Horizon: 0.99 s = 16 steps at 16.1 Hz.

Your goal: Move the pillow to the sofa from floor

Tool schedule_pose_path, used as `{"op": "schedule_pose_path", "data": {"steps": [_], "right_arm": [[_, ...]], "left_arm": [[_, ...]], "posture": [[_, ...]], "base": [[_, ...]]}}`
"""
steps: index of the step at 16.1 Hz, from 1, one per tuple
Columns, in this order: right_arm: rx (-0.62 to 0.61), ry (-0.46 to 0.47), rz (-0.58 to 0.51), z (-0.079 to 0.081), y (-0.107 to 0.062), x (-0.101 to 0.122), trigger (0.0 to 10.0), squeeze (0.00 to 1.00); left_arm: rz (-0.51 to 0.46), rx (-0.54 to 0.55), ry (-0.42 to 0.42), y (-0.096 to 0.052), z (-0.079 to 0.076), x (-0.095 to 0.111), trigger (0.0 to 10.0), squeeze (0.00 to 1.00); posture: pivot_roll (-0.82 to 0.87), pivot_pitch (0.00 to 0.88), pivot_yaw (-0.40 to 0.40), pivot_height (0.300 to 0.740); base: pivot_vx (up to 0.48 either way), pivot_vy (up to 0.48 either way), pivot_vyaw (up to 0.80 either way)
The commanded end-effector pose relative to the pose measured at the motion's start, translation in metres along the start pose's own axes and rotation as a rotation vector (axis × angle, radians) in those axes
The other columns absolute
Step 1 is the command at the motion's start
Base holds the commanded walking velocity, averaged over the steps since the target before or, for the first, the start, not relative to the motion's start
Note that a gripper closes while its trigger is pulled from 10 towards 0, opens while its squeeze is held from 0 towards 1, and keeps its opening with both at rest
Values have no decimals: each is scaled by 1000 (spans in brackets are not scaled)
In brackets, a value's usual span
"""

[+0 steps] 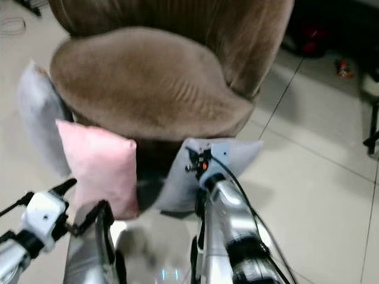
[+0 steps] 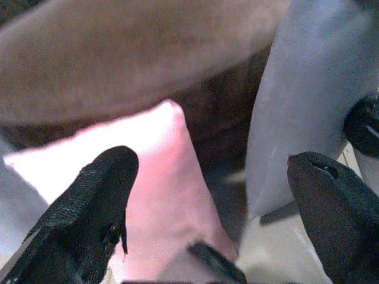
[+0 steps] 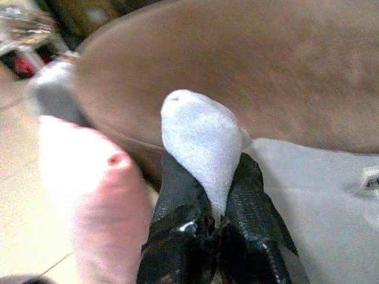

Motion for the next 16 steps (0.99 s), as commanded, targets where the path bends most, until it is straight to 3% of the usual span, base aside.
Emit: {"op": "schedule_pose_path", "data": {"steps": [1,2,4,6,7,8,10,12,13,14,15,16], "right_arm": [[95,-27,-112,16,1,33,0,0],[83,-16,-136,15,-2,40,0,0],[-19,27,-280,3,-18,90,0,0],[-81,39,-352,-4,-33,122,0,0],[-160,-3,-399,-12,-46,148,0,0],[-191,-29,-407,-14,-50,156,10000,0],[-229,-119,-515,-6,-61,205,10000,0],[-177,-83,-610,11,-63,239,10000,0],[-184,-81,-568,11,-58,231,10000,0],[-215,-79,-483,8,-55,206,10000,0],[-242,-38,-456,6,-56,197,10000,0],[-291,-63,-409,0,-57,183,10000,0]], "left_arm": [[-3,9,10,3,-1,-2,10000,639],[-10,20,11,6,0,-1,10000,639],[-40,158,8,13,19,5,10000,639],[-70,229,-9,15,28,11,10000,631],[-84,282,-17,18,36,18,10000,631],[-92,298,-21,18,38,21,10000,631],[-146,369,-56,23,50,38,10000,635],[-197,375,-48,34,53,55,10000,639],[-220,368,-39,41,52,65,10000,639],[-242,365,-22,45,51,75,10000,639],[-241,396,-25,44,55,77,10000,635],[-236,432,-59,41,61,75,10000,635]], "posture": [[-29,16,-38,502],[-33,9,-37,502],[-48,0,-24,502],[-52,0,-23,502],[-56,0,-20,502],[-56,0,-20,502],[-65,0,-8,502],[-66,0,-2,512],[-69,0,6,522],[-67,0,5,537],[-69,0,2,552],[-67,0,-3,572]], "base": [[0,0,0],[0,0,0],[0,0,0],[0,0,0],[0,0,0],[0,0,0],[0,0,0],[0,0,0],[0,0,0],[0,0,0],[0,0,0],[0,0,0]]}}
Point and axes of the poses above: a point about 5 cm out from each wrist's last joint towards the gripper, its own y axis pointing out of the wrist towards the gripper, its own x axis along the axis of the wrist's last joint, z = x × y, the point moved 3 cm from there along y, pointing out of the wrist towards the gripper, and after that the axes turned 2 degrees about -y, right-handed, at the moved point
